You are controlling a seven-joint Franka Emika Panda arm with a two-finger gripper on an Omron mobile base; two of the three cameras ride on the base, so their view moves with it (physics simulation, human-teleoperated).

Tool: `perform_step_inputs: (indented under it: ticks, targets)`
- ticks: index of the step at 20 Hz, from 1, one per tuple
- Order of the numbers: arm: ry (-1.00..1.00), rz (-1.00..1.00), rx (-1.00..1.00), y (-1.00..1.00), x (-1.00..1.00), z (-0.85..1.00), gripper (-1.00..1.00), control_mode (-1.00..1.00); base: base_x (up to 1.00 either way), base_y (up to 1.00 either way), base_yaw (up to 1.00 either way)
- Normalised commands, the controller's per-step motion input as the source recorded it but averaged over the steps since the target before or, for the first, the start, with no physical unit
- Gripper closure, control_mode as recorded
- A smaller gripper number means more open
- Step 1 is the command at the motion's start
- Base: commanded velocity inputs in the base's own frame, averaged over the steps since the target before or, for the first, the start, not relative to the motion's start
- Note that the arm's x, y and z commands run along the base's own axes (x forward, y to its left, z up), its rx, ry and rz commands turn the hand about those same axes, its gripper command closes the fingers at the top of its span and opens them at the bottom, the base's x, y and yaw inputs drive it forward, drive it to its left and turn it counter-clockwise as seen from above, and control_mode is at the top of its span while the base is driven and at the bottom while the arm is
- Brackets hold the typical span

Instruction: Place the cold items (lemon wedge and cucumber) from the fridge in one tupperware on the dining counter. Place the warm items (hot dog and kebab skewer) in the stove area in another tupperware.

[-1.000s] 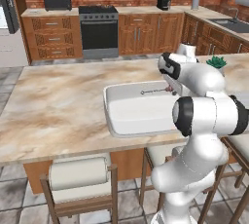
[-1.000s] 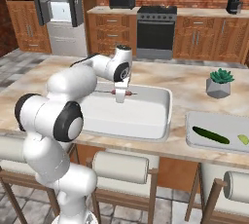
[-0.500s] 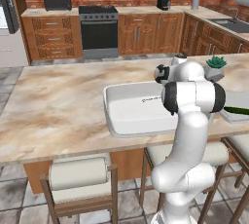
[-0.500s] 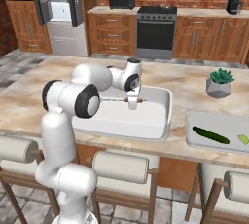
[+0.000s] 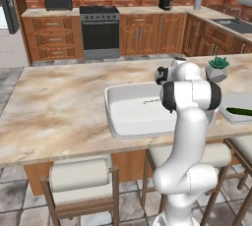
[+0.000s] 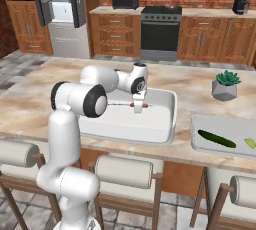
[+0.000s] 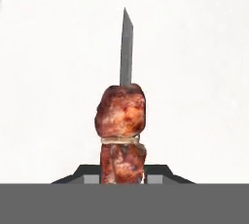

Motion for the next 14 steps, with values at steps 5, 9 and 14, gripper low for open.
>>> perform_step_inputs:
  ticks: [5,9,14]
  targets:
    - [0.00,0.00,0.00,0.00,0.00,-0.04,-1.00,-1.00,0.00,0.00,0.00]
    - [0.00,0.00,0.00,0.00,0.00,0.00,-1.00,-1.00,0.00,0.00,0.00]
    - [0.00,0.00,-0.03,0.07,-0.07,0.02,-1.00,-1.00,0.00,0.00,0.00]
